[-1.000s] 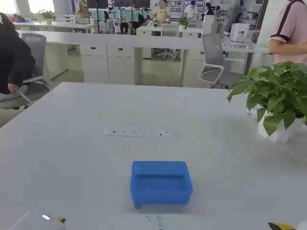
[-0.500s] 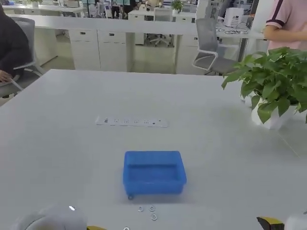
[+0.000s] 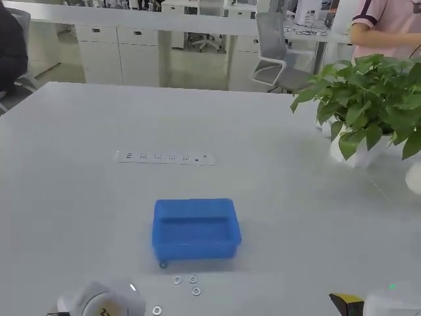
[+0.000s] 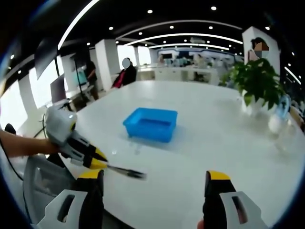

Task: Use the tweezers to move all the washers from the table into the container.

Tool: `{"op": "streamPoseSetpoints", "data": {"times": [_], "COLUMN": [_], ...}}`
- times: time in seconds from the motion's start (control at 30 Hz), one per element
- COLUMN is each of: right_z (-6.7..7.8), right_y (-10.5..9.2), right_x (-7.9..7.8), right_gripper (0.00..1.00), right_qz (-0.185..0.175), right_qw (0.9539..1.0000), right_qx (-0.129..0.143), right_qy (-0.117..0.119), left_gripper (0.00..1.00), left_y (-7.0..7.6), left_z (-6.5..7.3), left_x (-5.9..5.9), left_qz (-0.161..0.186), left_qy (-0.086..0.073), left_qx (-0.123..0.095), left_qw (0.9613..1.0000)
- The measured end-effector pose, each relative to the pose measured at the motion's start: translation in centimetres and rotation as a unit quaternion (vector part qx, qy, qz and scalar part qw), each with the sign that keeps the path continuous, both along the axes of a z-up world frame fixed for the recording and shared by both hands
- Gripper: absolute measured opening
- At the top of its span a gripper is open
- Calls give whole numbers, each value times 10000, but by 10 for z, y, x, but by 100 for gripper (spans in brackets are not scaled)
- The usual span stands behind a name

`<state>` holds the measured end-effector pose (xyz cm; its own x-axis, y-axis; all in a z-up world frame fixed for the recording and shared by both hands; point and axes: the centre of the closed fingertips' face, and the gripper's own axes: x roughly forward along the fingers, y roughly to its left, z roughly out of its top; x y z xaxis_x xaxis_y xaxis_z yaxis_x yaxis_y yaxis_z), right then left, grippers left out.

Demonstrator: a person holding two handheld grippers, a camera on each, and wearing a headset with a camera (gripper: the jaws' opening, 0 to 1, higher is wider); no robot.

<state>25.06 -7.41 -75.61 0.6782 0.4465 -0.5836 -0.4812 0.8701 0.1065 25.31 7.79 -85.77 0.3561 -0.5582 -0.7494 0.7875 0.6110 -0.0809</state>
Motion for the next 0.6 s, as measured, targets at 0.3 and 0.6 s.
{"op": "streamPoseSetpoints", "data": {"times": [0.3, 0.6], "right_z": [3, 5], "right_y": [2, 31], "right_x": [-1, -13], "right_gripper": [86, 84], "right_qz": [32, 483], "right_qw": [10000, 9988], "right_qx": [16, -71], "right_qy": [-60, -93], "left_gripper": [0, 0], "left_y": [-4, -4], "left_z": [-7, 8], "left_x": [2, -8], "left_qz": [-448, -527], "left_qy": [-77, -215], "left_qx": [214, 192], "left_qw": [9987, 9982]}}
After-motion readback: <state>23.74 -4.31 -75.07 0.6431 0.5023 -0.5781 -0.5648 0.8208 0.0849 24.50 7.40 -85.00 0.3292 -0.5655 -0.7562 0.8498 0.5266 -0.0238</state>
